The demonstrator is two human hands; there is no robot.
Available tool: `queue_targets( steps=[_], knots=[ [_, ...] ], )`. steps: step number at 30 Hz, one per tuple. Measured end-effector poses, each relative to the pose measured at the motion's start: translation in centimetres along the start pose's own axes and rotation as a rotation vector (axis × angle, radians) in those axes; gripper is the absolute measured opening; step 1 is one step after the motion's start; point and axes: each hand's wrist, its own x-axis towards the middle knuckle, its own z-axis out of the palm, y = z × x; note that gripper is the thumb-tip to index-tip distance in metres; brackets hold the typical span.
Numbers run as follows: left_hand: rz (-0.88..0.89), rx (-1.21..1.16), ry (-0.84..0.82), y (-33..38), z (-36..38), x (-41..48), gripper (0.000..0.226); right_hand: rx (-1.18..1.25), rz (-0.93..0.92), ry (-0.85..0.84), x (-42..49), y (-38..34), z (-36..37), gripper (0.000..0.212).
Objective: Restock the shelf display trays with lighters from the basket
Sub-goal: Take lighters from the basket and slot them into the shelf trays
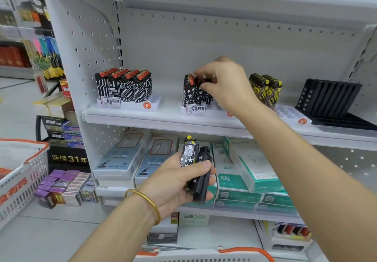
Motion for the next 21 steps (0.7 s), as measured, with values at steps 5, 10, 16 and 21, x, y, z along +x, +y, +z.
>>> queue_targets(
  steps=[5, 10, 16, 21],
  knots=[
    [0.039, 0.105, -0.008, -0.2, -0.2, -0.2, 0.022, 0.164, -0.125, -0.148, -6.1, -2.0, -2.3, 0.020],
    [0.091, 0.175, 0.006, -0.4, 0.4, -0.3, 0.029, 0.007, -0.122, -0.517, -10.0, -1.7, -1.1, 0.021],
    [0.109, 0.223, -0.003, -0.8, 1.0, -0.2, 0.026, 0.399, 0.041, -0.556, -10.4, -0.4, -1.3, 0.013],
    [0.067, 0.133, -0.009, -1.0, 0.7, -0.1, 0.020, 0.752, 0.237, -0.323, -11.2, 1.3, -2.8, 0.015]
  ],
)
